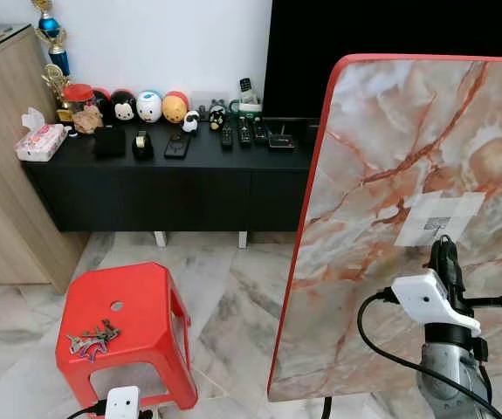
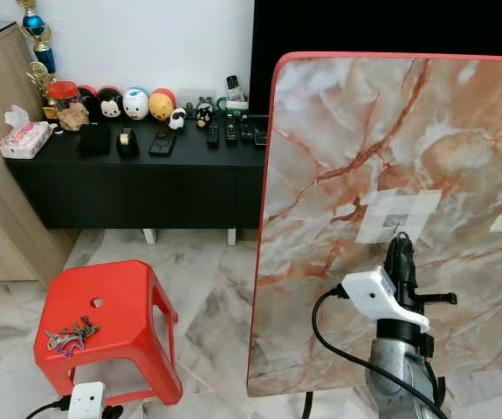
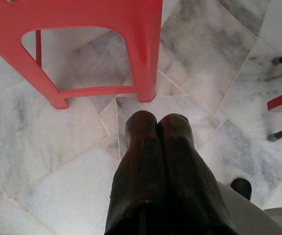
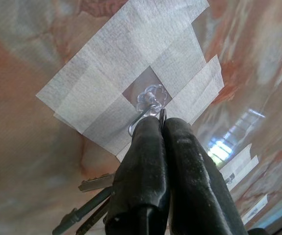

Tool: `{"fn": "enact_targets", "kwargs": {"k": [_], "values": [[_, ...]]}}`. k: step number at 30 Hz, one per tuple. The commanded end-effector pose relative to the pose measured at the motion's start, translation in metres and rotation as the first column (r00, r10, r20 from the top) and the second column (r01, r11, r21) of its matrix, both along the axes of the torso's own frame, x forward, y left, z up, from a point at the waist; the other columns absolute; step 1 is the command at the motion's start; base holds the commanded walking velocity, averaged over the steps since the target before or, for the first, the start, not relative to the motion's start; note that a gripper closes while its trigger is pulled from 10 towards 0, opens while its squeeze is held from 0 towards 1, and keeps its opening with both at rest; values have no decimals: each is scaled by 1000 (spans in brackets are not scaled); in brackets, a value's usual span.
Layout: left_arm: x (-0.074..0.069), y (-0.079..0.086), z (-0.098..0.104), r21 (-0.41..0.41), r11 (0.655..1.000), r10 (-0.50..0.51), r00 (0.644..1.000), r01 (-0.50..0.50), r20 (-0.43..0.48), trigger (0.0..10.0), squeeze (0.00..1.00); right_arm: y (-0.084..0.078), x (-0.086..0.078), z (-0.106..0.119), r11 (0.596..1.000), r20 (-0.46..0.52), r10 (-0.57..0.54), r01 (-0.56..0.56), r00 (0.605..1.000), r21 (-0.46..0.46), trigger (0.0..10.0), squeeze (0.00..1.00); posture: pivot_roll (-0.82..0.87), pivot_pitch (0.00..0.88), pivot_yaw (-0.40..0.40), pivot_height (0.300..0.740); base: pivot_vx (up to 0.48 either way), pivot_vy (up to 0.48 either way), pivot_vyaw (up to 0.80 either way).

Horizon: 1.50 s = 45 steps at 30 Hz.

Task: Hang keys on a hook

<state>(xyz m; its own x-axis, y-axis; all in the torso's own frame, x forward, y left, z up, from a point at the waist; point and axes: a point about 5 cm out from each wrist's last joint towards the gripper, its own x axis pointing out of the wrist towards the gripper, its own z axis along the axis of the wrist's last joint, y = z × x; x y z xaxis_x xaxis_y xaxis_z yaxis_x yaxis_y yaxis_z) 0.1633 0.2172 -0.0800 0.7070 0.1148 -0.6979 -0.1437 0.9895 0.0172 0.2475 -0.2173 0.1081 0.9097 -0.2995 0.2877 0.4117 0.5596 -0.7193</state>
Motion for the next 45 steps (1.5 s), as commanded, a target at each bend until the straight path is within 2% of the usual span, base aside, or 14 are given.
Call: {"fn": "enact_targets", "kwargs": {"k": [1, 24, 40, 41, 42, 45], "values": [[-4, -2, -3, -6, 1000, -13, 1000, 12, -27, 10000, 0, -5, 1, 1, 1000, -7, -13, 13, 1000, 3, 10000, 0, 109, 0, -75, 740, 0, 0, 0], [-6, -1, -4, -7, 1000, -19, 999, 19, -43, 10000, 0, 1, 5, -9, 998, -85, 29, -24, 996, 55, 10000, 0, 110, 0, -73, 740, 0, 0, 0], [-9, 0, -5, -5, 1000, -13, 998, 12, -62, 10000, 0, 3, 7, -10, 997, -102, 58, -53, 993, 58, 10000, 0, 111, 0, -75, 740, 0, 0, 0], [-9, 1, -6, -5, 1000, -13, 998, 12, -62, 10000, 0, 3, 7, -11, 996, -102, 63, -57, 993, 65, 10000, 212, 110, 0, -75, 740, 0, 0, 0], [-9, 0, -6, -5, 1000, -14, 998, 14, -64, 10000, 0, 4, 6, -9, 995, -87, 69, -63, 994, 72, 10000, 1000, 110, 0, -75, 740, 0, 0, 0], [-10, 1, -6, -7, 1000, -13, 998, 12, -67, 10000, 0, 6, 6, -7, 995, -76, 76, -71, 994, 66, 10000, 1000, 109, 0, -75, 740, 0, 0, 0]]}}
